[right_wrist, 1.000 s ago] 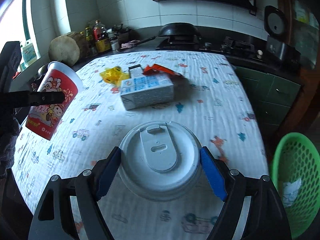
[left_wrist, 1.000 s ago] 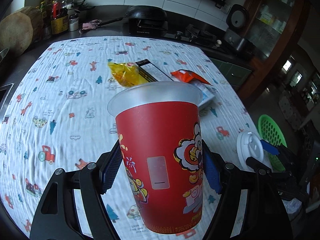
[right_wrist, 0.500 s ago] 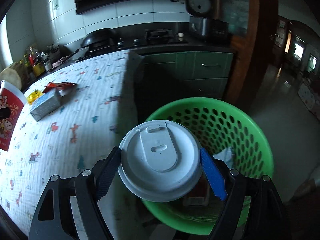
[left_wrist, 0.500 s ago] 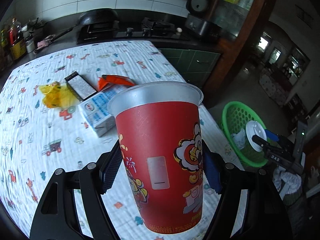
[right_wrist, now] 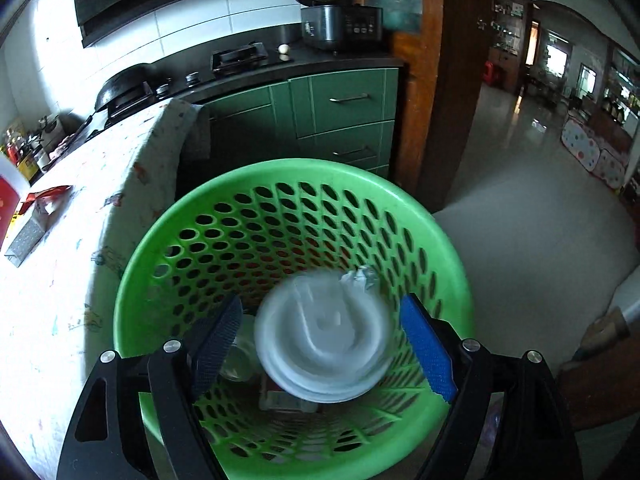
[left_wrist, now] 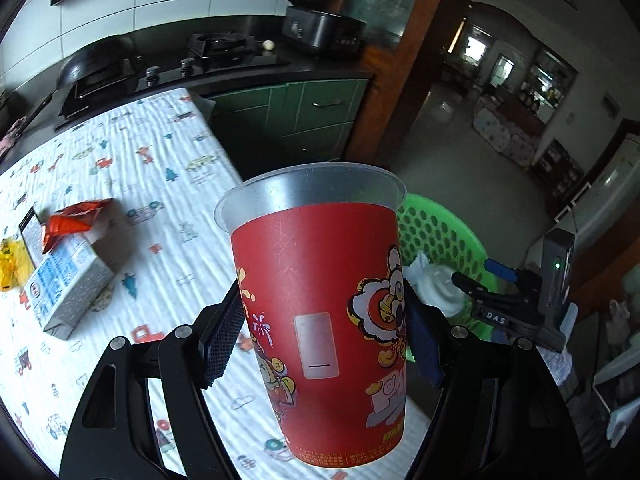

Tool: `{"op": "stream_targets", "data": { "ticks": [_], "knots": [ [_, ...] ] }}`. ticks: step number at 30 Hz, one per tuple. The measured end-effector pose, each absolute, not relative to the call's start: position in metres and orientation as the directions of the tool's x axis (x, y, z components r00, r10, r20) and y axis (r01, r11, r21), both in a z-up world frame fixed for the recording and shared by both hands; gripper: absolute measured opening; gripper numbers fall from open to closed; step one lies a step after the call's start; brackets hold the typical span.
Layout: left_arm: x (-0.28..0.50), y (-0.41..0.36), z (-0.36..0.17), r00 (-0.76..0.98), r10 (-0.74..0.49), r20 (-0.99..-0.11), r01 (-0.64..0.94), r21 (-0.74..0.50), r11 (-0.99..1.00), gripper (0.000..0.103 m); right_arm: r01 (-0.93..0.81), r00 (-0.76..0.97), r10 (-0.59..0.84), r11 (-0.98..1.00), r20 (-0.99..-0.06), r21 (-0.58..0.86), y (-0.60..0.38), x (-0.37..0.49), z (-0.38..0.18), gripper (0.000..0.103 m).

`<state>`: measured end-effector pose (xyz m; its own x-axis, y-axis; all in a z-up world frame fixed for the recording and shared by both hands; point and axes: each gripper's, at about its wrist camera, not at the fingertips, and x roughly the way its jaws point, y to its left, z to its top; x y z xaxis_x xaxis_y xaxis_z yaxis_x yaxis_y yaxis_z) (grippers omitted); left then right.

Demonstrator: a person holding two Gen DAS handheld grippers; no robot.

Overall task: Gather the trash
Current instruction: 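Drop the white lid into the basket with the right tool while the left tool drops the red cup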

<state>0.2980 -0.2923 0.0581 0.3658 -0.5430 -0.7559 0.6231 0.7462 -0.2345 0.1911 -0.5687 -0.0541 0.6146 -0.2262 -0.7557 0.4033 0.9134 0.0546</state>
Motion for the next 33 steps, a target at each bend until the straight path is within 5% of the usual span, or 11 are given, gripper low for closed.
{"op": "stream_targets", "data": {
  "ticks": [19,33],
  "knots": [
    [0.304,-0.435,0.018,0.258,-0.544,-0.798,0.71,-0.225,0.667,0.073,0.392,0.707,-0.202,0.909,-0.677,0.138,-0.573,0.129,-0.033,0.089],
    [0.292,-0.439,0.007,0.22,-0.566,-0.794,0.72,-0.26,0.644,0.076,0.4,0.72,-0.188,0.899,-0.668,0.178,-0.568,0.119,-0.027,0.089]
  ]
}}
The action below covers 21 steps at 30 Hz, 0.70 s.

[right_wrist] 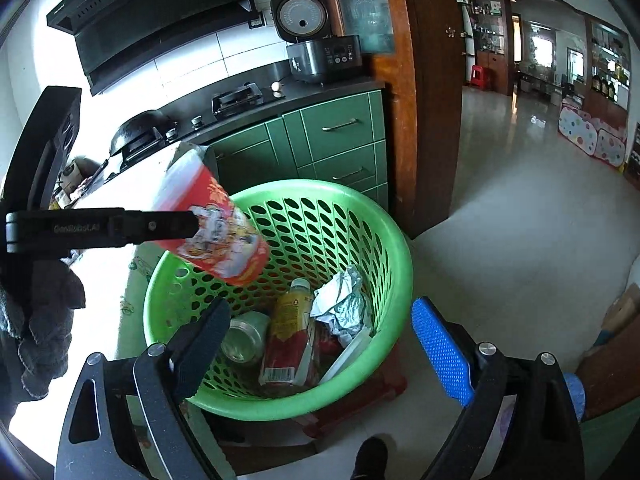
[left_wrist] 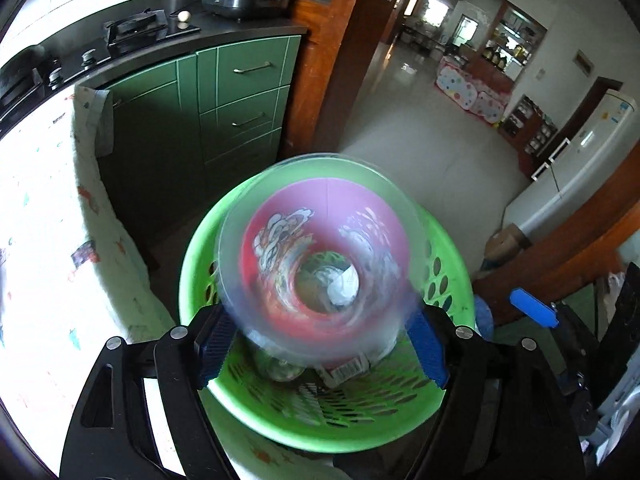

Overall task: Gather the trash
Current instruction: 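Drop the white lid into the basket with the right tool while the left tool drops the red cup, then grasp the red snack packet with the right tool while the left tool reaches the milk carton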

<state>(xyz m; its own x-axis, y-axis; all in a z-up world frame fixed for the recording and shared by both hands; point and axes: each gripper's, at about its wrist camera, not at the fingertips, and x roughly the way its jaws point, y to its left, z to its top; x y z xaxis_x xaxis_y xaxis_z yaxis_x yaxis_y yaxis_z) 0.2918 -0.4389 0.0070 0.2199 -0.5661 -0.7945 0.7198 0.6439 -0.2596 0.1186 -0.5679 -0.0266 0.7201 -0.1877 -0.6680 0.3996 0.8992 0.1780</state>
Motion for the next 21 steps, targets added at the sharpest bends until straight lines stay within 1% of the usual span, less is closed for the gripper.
{"op": "stream_targets", "data": {
  "ticks": [2,3,5,11,21],
  "knots": [
    [0.29,-0.432,0.01,0.212,-0.571,-0.793,0.731,-0.259,0.631,0.081,0.398,0.723,-0.195,0.901,-0.662,0.17,-0.562,0.118,-0.024,0.089],
    [0.289,-0.428,0.012,0.227,-0.568,-0.791,0.734,-0.244,0.634,0.081,0.393,0.727,-0.192,0.904,-0.659,0.17,-0.558,0.119,-0.021,0.089],
    [0.284,-0.417,0.017,0.247,-0.569,-0.785,0.735,-0.231,0.638,0.081,0.387,0.729,-0.193,0.907,-0.656,0.163,-0.551,0.12,-0.017,0.089],
    [0.281,-0.377,0.026,0.27,-0.582,-0.767,0.708,-0.252,0.66,0.081,0.367,0.737,-0.186,0.918,-0.65,0.154,-0.531,0.122,-0.006,0.089],
    [0.276,-0.281,0.032,0.356,-0.569,-0.742,0.635,-0.255,0.729,0.081,0.286,0.753,-0.131,0.948,-0.645,0.141,-0.481,0.142,0.008,0.09]
  ]
}}
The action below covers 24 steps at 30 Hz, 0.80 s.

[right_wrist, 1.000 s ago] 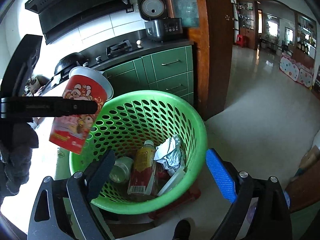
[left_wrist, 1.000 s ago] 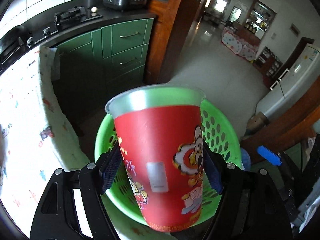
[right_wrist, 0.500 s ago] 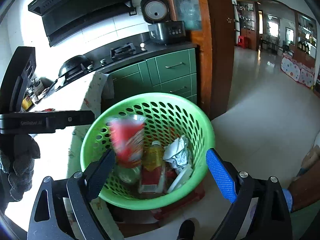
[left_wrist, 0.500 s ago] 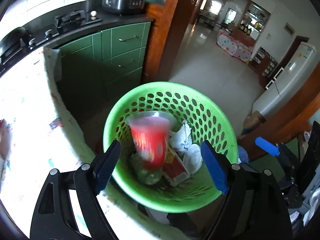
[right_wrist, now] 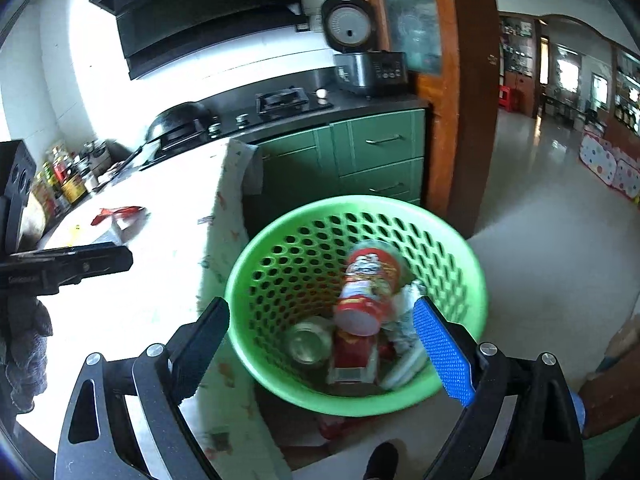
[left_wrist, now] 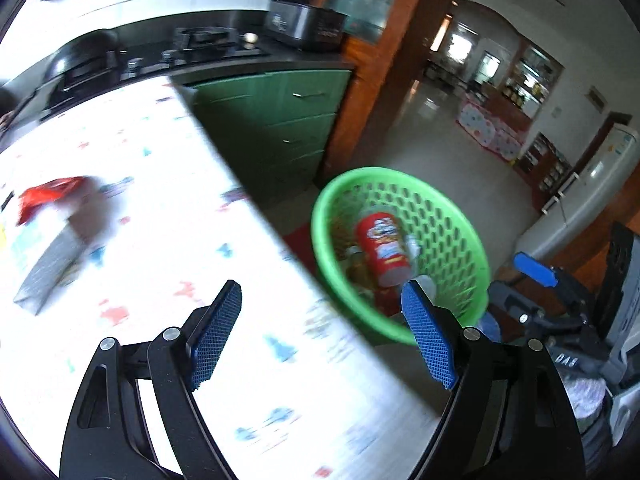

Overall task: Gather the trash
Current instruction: 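Grasp the red snack packet with the right tool while the left tool reaches the milk carton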

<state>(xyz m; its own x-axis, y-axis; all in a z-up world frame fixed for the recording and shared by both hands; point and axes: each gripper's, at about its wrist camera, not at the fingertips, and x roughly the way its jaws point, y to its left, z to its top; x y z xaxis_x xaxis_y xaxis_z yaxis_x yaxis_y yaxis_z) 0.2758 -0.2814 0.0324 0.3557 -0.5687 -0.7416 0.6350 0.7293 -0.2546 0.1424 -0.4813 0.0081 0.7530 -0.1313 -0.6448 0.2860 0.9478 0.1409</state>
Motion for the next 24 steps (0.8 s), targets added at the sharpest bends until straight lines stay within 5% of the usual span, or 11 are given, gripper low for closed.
{"op": "stream_targets", "data": {
  "ticks": [24],
  "knots": [
    [0.345,-0.072,0.018,0.548,-0.356,-0.757,0.417,-0.122,0.901,0.081,-0.025,0.715,0.115,0.99,-0.69,0.139,-0.343,0.289,0.019,0.091]
  ]
}}
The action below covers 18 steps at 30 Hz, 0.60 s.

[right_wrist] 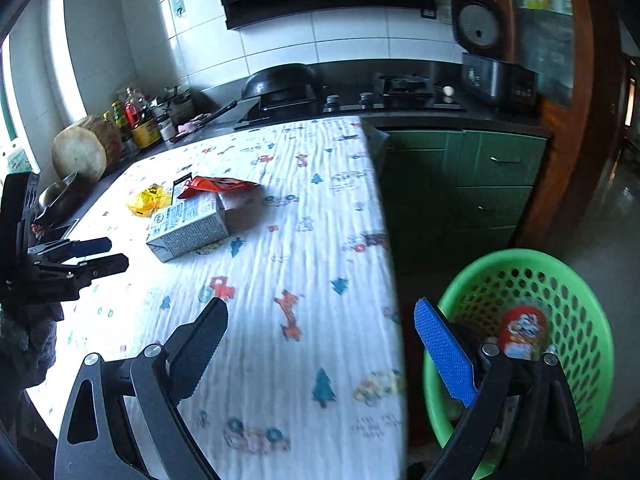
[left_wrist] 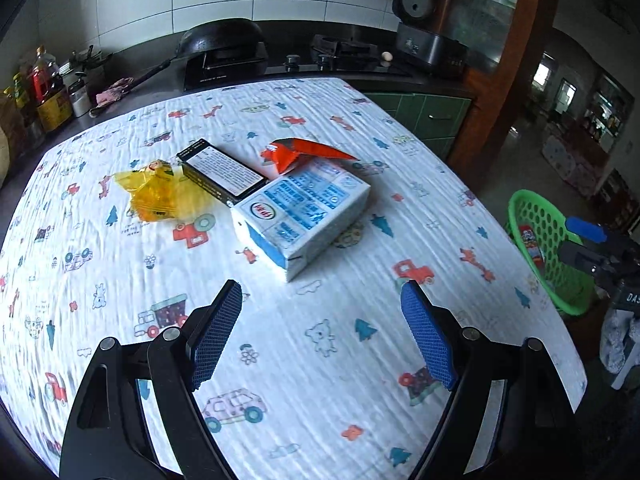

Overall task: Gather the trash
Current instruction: 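Grasp the red snack packet with the right tool while the left tool reaches the milk carton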

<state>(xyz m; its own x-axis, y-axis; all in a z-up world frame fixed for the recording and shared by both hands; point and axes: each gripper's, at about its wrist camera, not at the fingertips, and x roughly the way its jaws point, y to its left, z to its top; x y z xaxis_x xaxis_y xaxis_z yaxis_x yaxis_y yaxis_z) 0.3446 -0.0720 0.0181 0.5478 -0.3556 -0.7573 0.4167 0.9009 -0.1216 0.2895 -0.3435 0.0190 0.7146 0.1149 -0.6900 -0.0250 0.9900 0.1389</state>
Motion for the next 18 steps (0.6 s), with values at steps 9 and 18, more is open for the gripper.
{"op": "stream_targets", "data": {
  "ticks": [9,18],
  "knots": [
    [0.347,-0.032,0.006,0.548,-0.356,-0.757,0.38,-0.154,0.912,0.081,-0.089,0.614,0.28,0.954,-0.738,0.287,-0.297,0.39,0.02,0.091],
    [0.352,-0.006,0.006,0.56,-0.375,-0.738,0.364,-0.188,0.912,0.081,-0.061,0.461,0.352,0.928,-0.815,0.367,-0.244,0.501,0.021,0.091]
  ]
}}
